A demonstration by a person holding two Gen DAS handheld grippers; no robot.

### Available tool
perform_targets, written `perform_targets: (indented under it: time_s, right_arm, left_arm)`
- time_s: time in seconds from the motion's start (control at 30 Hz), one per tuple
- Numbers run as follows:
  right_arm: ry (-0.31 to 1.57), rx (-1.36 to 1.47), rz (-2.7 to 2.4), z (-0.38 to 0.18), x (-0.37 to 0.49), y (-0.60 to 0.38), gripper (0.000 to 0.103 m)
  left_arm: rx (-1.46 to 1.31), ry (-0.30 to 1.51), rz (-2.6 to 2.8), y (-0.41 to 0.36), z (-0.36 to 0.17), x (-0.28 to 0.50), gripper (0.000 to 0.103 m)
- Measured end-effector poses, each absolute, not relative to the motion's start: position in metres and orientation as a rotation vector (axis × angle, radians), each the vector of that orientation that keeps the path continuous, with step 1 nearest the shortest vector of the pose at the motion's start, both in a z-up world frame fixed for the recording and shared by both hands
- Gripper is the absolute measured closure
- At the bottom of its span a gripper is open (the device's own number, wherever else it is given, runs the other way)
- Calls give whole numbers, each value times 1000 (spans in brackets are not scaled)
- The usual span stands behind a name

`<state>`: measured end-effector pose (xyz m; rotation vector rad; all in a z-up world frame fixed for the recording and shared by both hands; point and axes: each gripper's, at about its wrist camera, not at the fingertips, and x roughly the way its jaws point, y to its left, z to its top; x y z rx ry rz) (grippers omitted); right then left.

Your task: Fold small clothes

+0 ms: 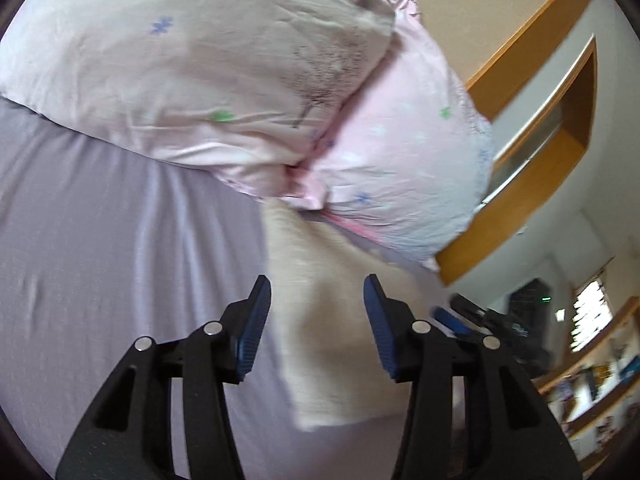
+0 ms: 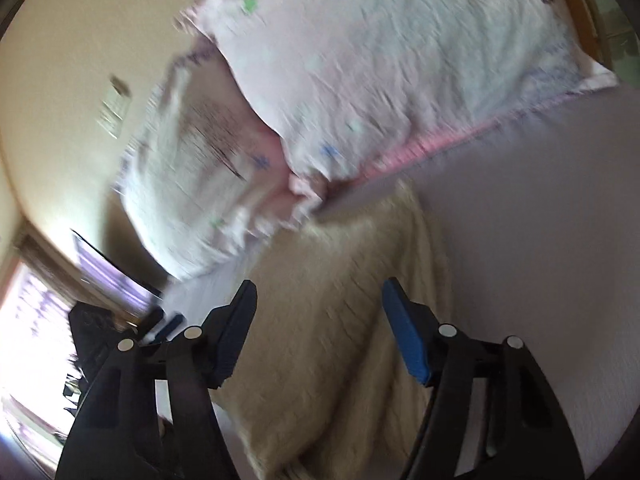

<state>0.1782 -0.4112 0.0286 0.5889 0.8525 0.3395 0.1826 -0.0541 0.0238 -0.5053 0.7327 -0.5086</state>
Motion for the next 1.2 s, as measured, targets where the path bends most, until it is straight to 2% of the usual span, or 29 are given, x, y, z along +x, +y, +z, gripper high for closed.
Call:
perform_targets:
  time_s: [0.2,0.23,0.27,0.33,0.37,0.47,0.53,0.6,0.67,0.7,0.73,0.77,0.8,0.83,1.03,1.1,1.13,1.17,1.2]
  right_arm:
    - [969,505,314,9,191,-389,35]
    - [979,502,313,5,198,-386,39]
    - [975,518,322,2,203,-386,54]
    - [934,540,345,5,209,-388,76]
    - [889,519,343,16,209,-388,80]
    - [708,408,346,65,199,-385,82]
    - [694,375,307,74,201,-386,82]
    - [830,325,191,51,219,-386,78]
    - [958,320,101,29,229,-391,66]
    - [931,418,128,30,224,-403,62]
    - [913,478,142,31,217,-410,49]
    - [897,526,142,34,210,-416,21]
    - [877,550,143,36,203,-420,9]
    - [862,552,155,38,197,-422,4]
    - [1023,607,205,2,197,-415,5]
    - [995,631,246,-1,190,-417,11]
    - [995,658,280,-4,189,-417,25]
    - [995,679,306,-7,188,-417,32]
    - [982,675,308,-8,187,-416,33]
  left_arm:
    - [-461,750,-541,-57,4,192,46]
    - [-457,785,-533,-57,-1,196,45]
    - [-469,797,-539,-55,-3,198,44]
    - [-502,793,-537,-48,-6,199,40]
    - [-516,790,-536,-44,-6,200,39]
    - [-574,793,-552,-34,-9,202,38]
    - [-601,808,-566,-30,-11,204,37]
    - [-602,821,-570,-30,-11,206,35]
    - [-592,829,-584,-32,-11,207,34]
    - [-587,831,-591,-33,-11,206,34]
    - [-581,834,-603,-35,-10,206,33]
    - [-580,843,-629,-39,-10,207,32]
    - [-580,851,-650,-43,-9,208,31]
    - [-577,861,-660,-48,-9,208,31]
    - [-409,955,-671,-101,-11,199,28]
    - [-380,977,-642,-111,-13,198,26]
    - [-379,984,-637,-113,-15,198,26]
    - [-375,997,-629,-115,-17,198,24]
    - [-378,1007,-623,-117,-19,198,25]
